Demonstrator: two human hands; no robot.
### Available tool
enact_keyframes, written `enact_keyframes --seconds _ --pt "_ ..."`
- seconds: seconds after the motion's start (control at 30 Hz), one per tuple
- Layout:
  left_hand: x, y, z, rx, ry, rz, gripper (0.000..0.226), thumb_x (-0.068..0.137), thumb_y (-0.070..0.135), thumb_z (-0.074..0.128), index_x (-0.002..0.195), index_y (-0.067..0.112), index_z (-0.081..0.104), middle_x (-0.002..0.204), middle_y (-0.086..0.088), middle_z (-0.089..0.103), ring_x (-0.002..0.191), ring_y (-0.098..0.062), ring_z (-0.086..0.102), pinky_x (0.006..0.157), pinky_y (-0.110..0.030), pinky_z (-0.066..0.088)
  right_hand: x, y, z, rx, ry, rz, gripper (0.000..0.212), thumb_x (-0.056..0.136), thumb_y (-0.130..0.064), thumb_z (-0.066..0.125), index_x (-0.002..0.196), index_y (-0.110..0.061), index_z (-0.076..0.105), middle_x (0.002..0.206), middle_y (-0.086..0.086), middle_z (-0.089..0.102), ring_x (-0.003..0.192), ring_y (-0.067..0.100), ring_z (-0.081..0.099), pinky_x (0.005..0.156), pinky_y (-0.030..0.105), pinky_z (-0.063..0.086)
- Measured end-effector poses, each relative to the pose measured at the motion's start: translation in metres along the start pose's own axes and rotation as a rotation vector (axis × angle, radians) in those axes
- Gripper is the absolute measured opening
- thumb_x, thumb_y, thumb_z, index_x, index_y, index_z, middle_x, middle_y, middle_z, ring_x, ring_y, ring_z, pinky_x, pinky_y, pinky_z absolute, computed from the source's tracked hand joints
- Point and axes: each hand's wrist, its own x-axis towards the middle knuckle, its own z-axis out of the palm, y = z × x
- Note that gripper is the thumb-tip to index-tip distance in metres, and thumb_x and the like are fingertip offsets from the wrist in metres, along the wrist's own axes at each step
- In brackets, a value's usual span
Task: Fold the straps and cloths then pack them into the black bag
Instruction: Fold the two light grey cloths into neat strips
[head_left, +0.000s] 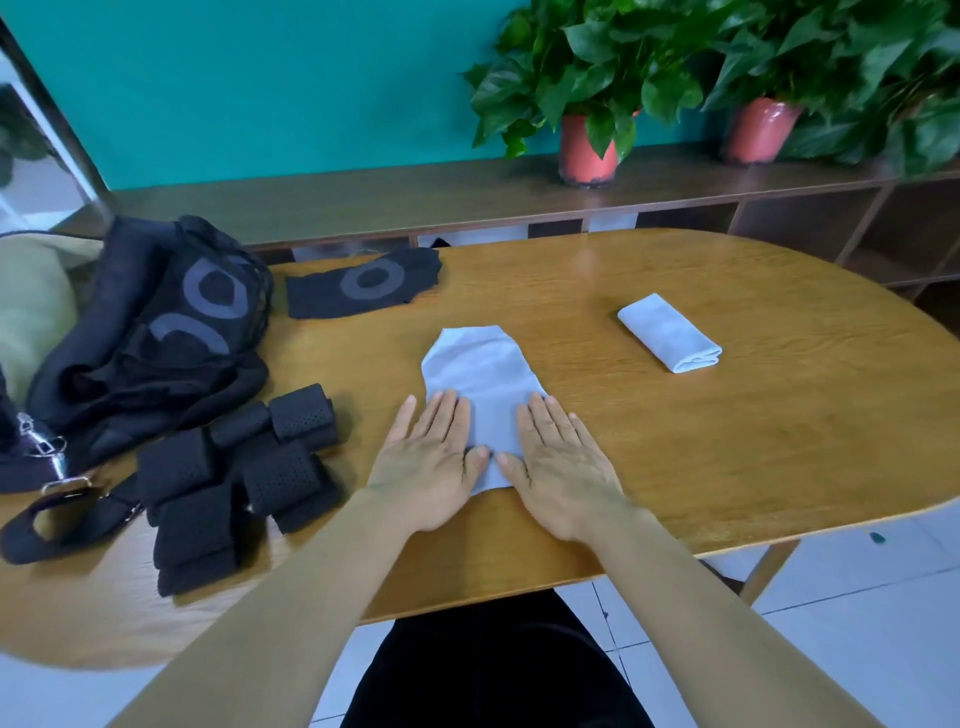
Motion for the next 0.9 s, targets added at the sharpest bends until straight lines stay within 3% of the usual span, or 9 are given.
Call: enact_keyframes --seconds 0.3,0.37,0.47,0.73,0.9 --pt "-0.023 -0.006 -0.004 0.04 -0.047 0.053 0.066 0.1 0.05 0.002 0.15 0.012 -0.016 0.158 -0.002 -0.02 0.144 -0.011 -0.022 0.116 -0.04 -0.018 -0.03 -0.008 -0.005 0.021 -0.039 -0.006 0.068 0.099 -0.052 0.008 0.149 -0.01 -0.013 0.157 0.003 -0.02 0.142 0.014 -0.022 0.117 0.036 -0.011" --pt "-0.022 -0.008 -0.008 0.019 -0.025 0.05 0.065 0.1 0.049 0.003 0.15 0.011 -0.015 0.159 -0.002 -0.019 0.144 -0.01 -0.021 0.116 -0.038 -0.018 -0.026 -0.006 -0.013 0.04 0.022 -0.022 0.065 0.101 -0.048 0.01 0.15 -0.01 -0.01 0.157 0.003 -0.017 0.143 0.013 -0.021 0.117 0.035 -0.012" --pt "-0.008 -0.009 -0.016 -0.02 0.029 0.04 0.063 0.102 0.044 0.006 0.151 0.01 -0.014 0.159 -0.003 -0.018 0.145 -0.01 -0.019 0.117 -0.033 -0.016 -0.001 0.001 -0.025 -0.01 0.134 -0.058 0.062 0.102 -0.043 0.014 0.151 -0.009 -0.006 0.158 0.005 -0.013 0.144 0.014 -0.017 0.117 0.034 -0.01" --pt "0.058 -0.01 -0.015 -0.024 0.108 -0.024 0.062 0.103 0.04 0.012 0.151 0.009 -0.011 0.159 -0.005 -0.017 0.145 -0.015 -0.02 0.116 -0.03 -0.015 0.078 -0.003 -0.033 -0.113 0.149 -0.165 0.057 0.103 -0.033 0.016 0.151 -0.008 -0.004 0.159 0.006 -0.01 0.145 0.016 -0.013 0.118 0.035 -0.008" --pt "0.076 -0.019 -0.004 -0.106 0.108 -0.101 0.067 0.101 0.047 0.009 0.151 0.008 -0.01 0.159 -0.007 -0.016 0.145 -0.016 -0.019 0.117 -0.032 -0.015 0.11 0.0 -0.023 -0.01 0.042 -0.121 0.062 0.101 -0.046 0.009 0.151 -0.013 -0.004 0.158 0.0 -0.013 0.144 0.01 -0.016 0.118 0.034 -0.009"
